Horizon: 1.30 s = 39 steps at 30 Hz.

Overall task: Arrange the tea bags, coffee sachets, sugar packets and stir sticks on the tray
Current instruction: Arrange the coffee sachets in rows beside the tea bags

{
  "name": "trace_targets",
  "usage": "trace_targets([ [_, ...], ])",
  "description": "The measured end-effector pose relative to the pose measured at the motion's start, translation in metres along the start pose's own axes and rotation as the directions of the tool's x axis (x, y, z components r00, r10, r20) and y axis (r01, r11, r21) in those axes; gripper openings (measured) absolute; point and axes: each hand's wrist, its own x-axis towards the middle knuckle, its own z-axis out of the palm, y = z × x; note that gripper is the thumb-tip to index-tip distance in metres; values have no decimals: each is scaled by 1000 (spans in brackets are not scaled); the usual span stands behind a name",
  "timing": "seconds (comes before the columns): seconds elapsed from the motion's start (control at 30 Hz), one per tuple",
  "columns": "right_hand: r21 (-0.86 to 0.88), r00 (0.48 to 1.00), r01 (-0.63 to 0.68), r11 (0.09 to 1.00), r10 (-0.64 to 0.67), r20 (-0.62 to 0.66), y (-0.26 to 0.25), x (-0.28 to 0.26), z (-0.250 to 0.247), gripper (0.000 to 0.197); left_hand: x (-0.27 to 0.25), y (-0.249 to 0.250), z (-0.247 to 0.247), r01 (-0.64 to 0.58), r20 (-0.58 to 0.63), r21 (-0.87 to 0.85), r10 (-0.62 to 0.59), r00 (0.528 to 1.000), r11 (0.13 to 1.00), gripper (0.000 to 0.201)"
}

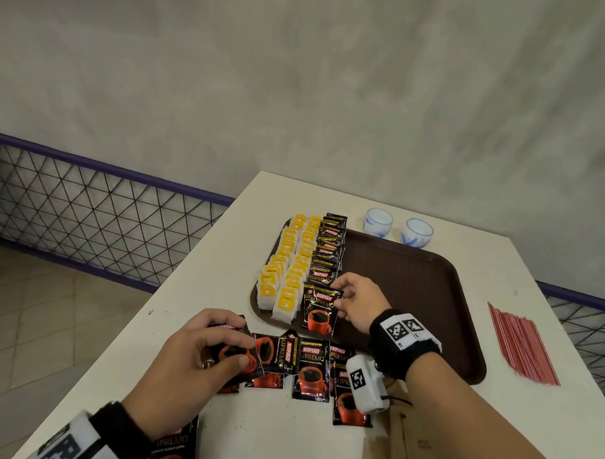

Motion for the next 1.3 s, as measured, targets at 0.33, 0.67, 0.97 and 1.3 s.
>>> trace_targets([
  [0.33,32,987,-50,998,54,-153,-4,8,15,22,-2,-4,-3,23,-18,10,-23,1000,1000,31],
  [0.67,-6,986,-45,999,44,-160,1,7,9,20,0,-2,-2,27,-3,8,-27,1000,1000,14],
  [0.97,176,976,-67,982,101,-191,8,9,19,24,1,-9,-1,21,16,2,-21,1000,1000,21],
  [1.3,151,979,-42,988,71,-192,15,12,23,37,3,-7,-1,10,-5,-16,-10,1000,1000,32],
])
